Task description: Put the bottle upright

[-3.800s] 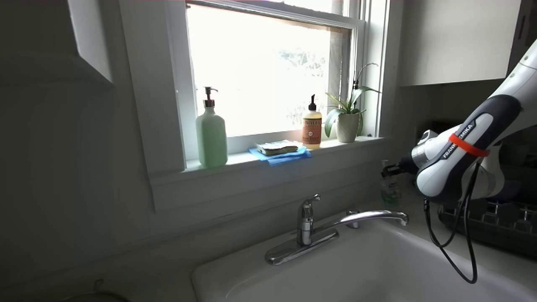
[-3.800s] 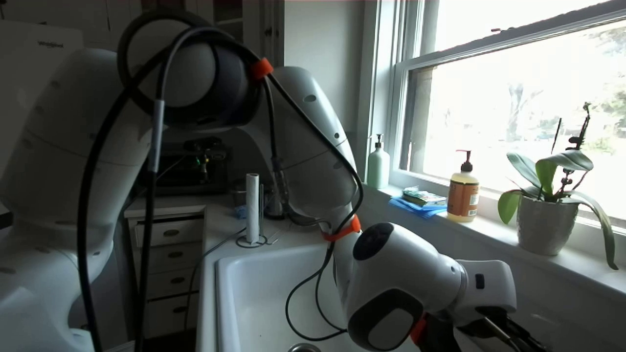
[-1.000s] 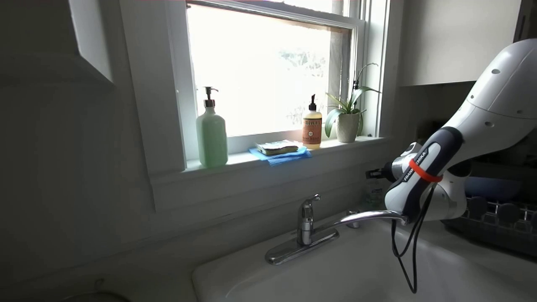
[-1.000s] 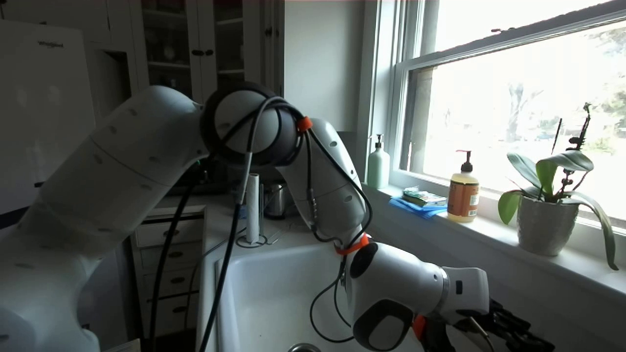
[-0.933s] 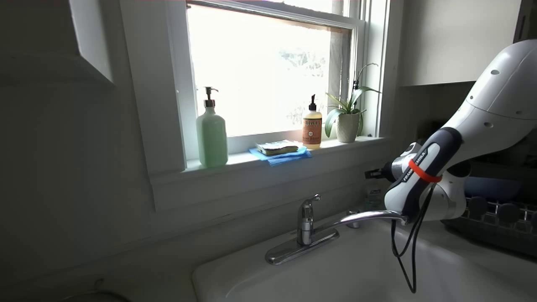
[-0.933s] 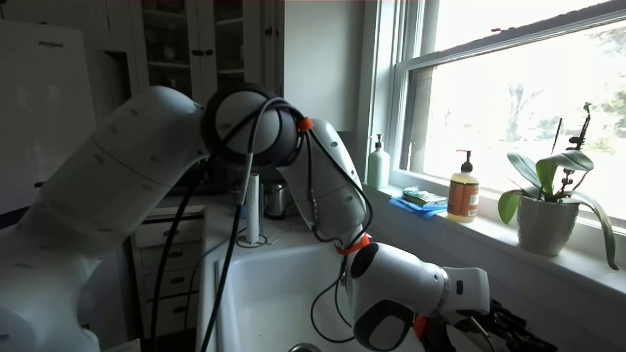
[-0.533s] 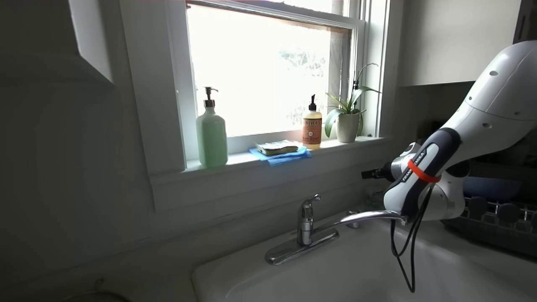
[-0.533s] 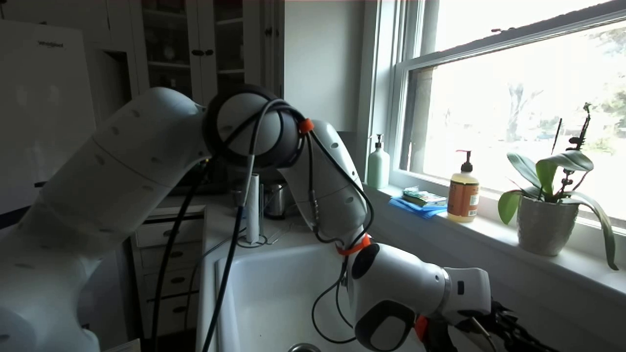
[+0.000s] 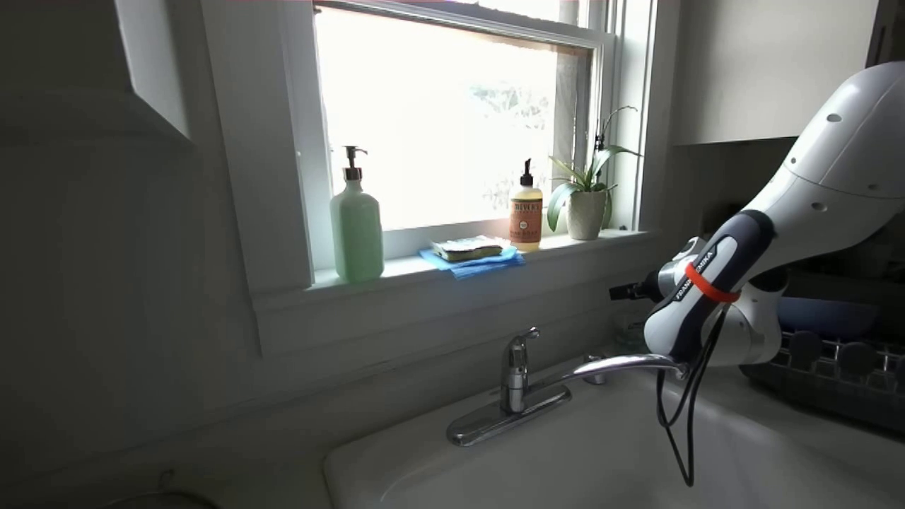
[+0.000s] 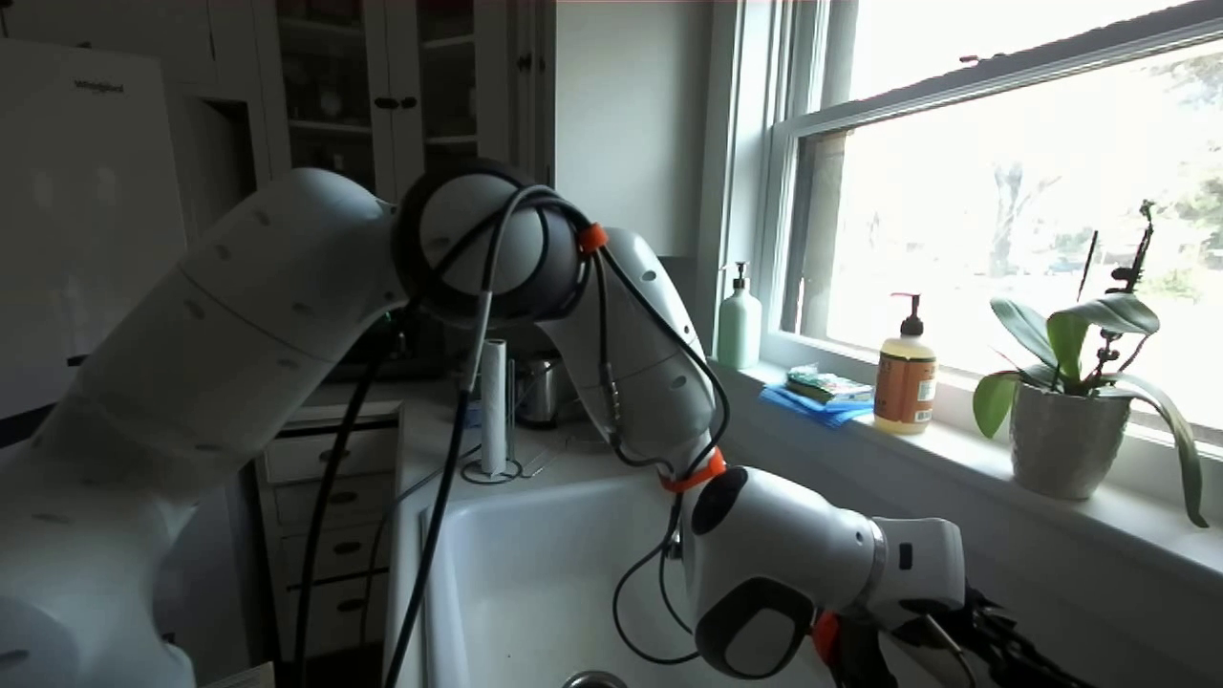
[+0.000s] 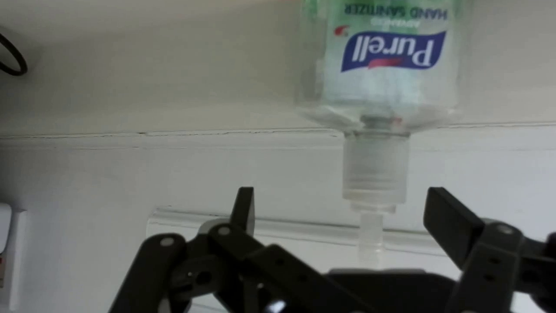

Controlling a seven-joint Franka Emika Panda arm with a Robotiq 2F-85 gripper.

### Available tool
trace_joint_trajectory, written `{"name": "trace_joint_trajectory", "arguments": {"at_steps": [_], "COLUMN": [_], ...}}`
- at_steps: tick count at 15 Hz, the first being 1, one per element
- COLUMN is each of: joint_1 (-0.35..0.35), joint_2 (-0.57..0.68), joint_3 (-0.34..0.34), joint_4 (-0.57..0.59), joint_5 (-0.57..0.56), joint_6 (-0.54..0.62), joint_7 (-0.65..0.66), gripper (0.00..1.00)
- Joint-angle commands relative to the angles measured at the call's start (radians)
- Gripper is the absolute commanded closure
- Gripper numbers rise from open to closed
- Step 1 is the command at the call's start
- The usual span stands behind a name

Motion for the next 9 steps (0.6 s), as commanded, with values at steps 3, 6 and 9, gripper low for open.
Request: {"name": "trace_joint_trajectory", "arguments": {"at_steps": [3,6,9], "joint_1": [-0.004,-0.006,0.006], "joint_2": [-0.045,-0.075,-0.124], "joint_3": [-0.004,-0.004,-0.023], "joint_4": [0.007,-0.001,-0.019], "joint_5": [-0.058,-0.099,-0.115], "joint_6": [-0.037,-0.051,-0.121], "joint_7": [-0.023,-0.032,-0.08], "gripper": [0.0,0.0,0.0]}}
